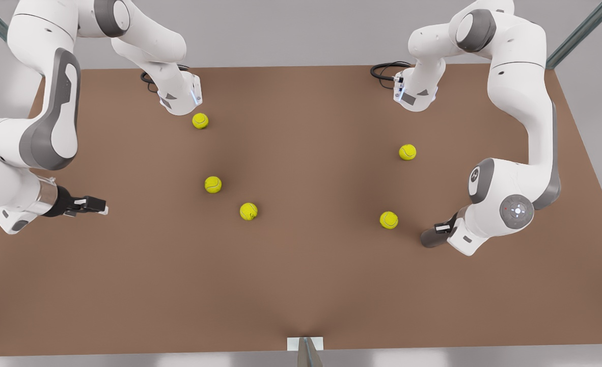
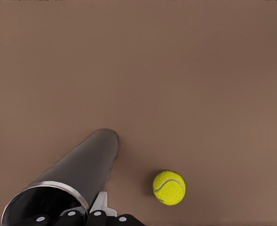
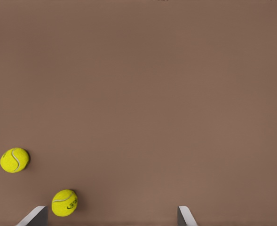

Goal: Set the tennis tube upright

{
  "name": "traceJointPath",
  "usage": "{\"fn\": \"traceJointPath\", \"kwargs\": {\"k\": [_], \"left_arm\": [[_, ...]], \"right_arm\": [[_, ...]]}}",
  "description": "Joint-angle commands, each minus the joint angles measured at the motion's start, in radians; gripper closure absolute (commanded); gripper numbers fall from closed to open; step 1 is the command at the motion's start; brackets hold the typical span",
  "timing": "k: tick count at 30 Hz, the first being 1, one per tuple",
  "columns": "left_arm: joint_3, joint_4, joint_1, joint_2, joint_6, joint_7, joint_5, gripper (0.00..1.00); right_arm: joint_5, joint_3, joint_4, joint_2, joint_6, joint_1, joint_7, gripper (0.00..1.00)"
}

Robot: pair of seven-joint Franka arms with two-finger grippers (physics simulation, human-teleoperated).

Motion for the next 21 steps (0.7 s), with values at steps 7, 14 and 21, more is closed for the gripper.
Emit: {"fn": "traceJointPath", "kwargs": {"k": [7,14,21], "left_arm": [[0.000,0.003,0.002,0.005,-0.005,0.001,-0.013,0.00],[-0.002,0.005,0.000,-0.002,-0.010,-0.008,-0.025,0.00],[-0.015,0.074,-0.017,-0.035,-0.169,-0.021,-0.025,0.00]], "right_arm": [[0.000,0.000,0.000,0.000,-0.001,-0.001,0.000,0.00],[0.000,0.000,0.000,0.000,-0.001,-0.001,0.000,0.00],[0.000,0.000,0.000,0.000,0.001,-0.001,0.000,0.00]]}}
